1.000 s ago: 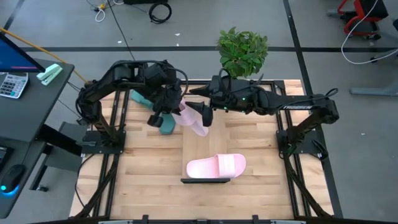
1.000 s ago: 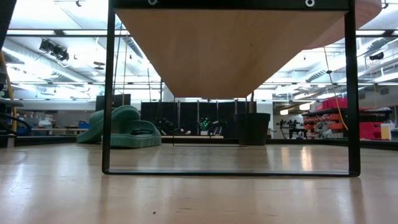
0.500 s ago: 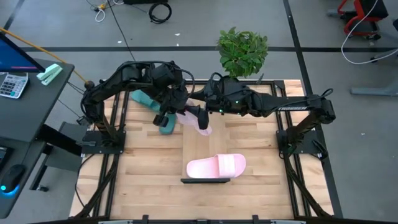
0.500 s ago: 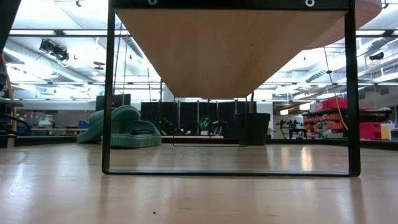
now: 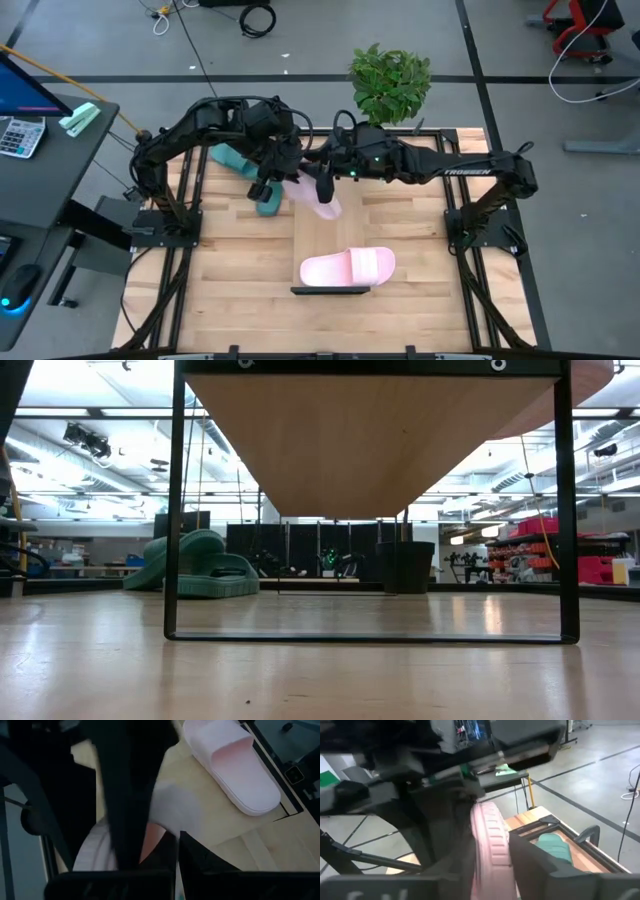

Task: Pick and place slides into the shelf
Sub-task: Put the pink slide on the shelf

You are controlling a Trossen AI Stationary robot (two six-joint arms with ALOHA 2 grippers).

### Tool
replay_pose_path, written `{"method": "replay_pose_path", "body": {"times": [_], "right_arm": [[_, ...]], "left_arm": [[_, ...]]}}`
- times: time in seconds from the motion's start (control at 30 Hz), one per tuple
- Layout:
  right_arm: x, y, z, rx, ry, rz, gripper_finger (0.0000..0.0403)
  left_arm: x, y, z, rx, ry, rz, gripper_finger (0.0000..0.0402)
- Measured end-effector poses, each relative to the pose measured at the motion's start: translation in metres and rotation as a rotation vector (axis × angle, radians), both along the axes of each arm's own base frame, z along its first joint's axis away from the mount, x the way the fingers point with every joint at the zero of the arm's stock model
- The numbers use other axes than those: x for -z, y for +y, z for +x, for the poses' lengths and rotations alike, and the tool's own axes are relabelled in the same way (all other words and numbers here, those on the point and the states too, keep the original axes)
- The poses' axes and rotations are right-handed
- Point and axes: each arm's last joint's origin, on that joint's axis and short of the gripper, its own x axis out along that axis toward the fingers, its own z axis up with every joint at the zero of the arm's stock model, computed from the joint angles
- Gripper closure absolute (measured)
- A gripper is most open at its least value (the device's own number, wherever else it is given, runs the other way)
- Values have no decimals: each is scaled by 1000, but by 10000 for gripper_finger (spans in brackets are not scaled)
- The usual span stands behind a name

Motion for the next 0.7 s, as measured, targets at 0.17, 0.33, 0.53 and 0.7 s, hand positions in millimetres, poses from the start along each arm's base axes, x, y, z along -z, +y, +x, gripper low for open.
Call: {"method": "replay_pose_path", "body": {"times": [0.17, 0.33, 0.53, 0.7], "right_arm": [[1, -2, 0, -16, 6, 3, 318], [1, -2, 0, -17, 11, 4, 329], [1, -4, -1, -9, 12, 3, 343], [1, -4, -1, -8, 14, 3, 344]], "left_arm": [[0, 0, 0, 4, 0, -2, 394], [0, 0, 0, 4, -1, -1, 394], [-1, 1, 2, -24, -18, 23, 359], [-1, 2, 2, -44, -17, 47, 336]]}}
